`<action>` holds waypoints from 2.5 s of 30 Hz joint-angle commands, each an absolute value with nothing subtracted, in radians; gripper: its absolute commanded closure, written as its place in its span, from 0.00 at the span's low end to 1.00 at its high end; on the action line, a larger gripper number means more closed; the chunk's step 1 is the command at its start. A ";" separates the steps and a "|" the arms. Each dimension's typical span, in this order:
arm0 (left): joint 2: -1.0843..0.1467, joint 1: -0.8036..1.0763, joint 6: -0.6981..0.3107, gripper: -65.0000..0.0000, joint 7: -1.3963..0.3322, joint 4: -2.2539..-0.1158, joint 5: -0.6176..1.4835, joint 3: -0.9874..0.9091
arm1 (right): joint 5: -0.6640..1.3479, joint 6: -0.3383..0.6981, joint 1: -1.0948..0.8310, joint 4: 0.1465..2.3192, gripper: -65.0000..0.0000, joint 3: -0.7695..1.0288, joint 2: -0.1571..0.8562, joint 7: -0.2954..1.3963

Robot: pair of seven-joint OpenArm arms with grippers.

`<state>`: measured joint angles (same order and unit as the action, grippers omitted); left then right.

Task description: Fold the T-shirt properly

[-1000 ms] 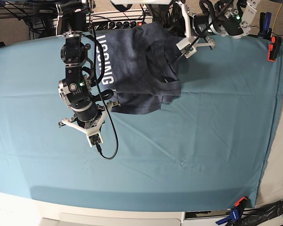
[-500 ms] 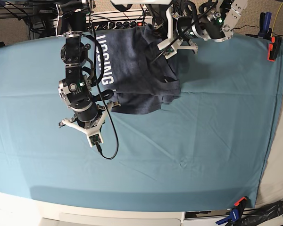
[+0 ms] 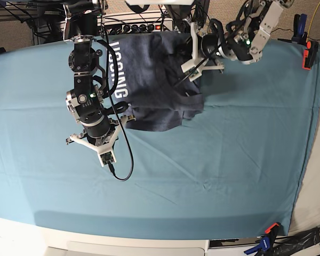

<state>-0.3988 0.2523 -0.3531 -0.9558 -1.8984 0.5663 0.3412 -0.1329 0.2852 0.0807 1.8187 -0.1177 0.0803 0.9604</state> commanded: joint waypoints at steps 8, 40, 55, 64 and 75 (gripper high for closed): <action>-0.402 0.154 -0.340 1.00 -0.950 -1.885 0.523 0.338 | -0.140 0.280 0.102 1.836 1.00 -0.116 0.084 0.936; -0.425 0.017 -0.285 1.00 -0.965 -1.877 0.426 0.337 | -0.151 0.280 0.099 1.836 1.00 -0.115 0.084 0.954; -0.525 0.178 -0.254 1.00 -1.003 -2.001 0.426 0.233 | -0.179 0.275 0.099 1.836 1.00 -0.081 0.097 0.966; -0.529 0.353 -0.259 1.00 -1.003 -2.091 0.488 0.048 | -0.168 0.275 0.097 1.836 1.00 -0.051 0.097 0.932; -0.502 0.481 -0.270 1.00 -0.994 -2.178 0.519 0.043 | -0.085 0.281 0.229 1.583 1.00 -0.052 0.094 0.884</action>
